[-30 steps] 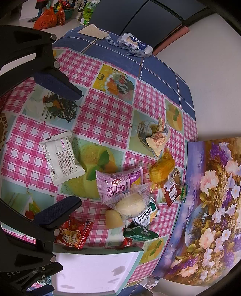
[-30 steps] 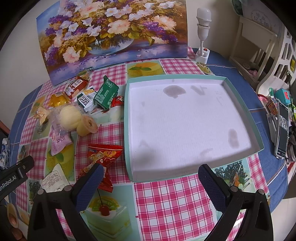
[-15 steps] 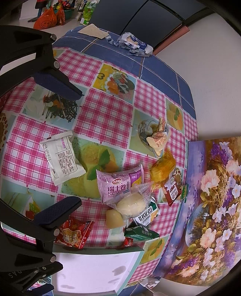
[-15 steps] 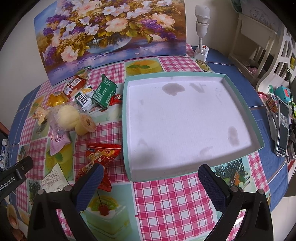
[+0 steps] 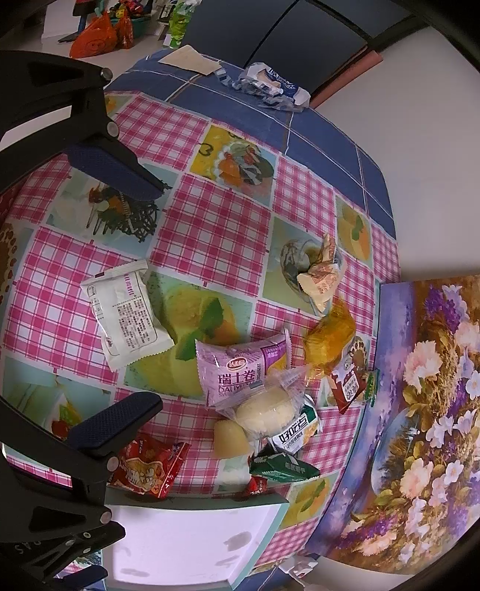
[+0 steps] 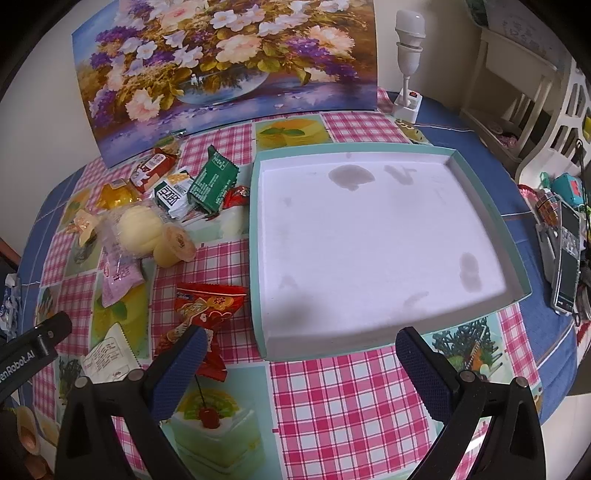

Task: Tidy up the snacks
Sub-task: 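Grasp the red snack bag with the right tool while the left tool grasps the white pastry packet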

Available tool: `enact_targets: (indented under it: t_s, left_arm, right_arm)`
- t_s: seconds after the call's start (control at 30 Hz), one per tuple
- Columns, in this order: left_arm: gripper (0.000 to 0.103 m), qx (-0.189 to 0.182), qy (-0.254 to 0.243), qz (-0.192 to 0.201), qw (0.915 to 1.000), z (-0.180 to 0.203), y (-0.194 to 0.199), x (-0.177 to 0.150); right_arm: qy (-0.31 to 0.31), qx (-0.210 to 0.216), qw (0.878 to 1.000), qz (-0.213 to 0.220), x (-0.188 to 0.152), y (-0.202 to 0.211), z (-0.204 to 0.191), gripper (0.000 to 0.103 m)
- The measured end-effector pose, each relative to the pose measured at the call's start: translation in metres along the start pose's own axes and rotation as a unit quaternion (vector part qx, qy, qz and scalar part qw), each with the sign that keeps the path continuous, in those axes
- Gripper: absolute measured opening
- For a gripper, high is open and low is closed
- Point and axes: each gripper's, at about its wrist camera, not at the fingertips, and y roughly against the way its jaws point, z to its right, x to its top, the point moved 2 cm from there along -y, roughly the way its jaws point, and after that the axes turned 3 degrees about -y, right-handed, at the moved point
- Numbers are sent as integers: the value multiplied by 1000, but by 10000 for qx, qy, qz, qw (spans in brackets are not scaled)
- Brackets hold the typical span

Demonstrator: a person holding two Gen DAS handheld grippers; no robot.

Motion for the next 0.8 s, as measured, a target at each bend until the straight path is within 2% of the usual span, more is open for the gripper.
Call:
enact_targets:
  t_s: [0.27, 0.4, 0.5, 0.67, 0.73, 0.8]
  left_arm:
    - [103, -263, 419, -421, 9979, -11, -21, -3]
    - [103, -278, 639, -585, 9959, -20, -30, -3]
    - [103, -342, 775, -732, 9937, -22, -38, -5]
    - [103, -531, 959, -1100, 9879, -22, -60, -6]
    - [103, -599, 1009, -1265, 9850, -21, -70, -8]
    - [103, -655, 1023, -1374, 9830, -19, -76, -11]
  right_arm:
    - [234, 192, 9994, -138, 1, -8, -15, 103]
    - [452, 324, 9982, -211, -1, -14, -29, 103]
    - [593, 557, 9962, -326, -3, -20, -42, 103]
    - [915, 649, 9932, -321, -6, -26, -61, 94]
    - [959, 676, 9922, -415, -7, -32, -66, 84]
    - [980, 725, 9911, -532, -7, -39, -68, 80]
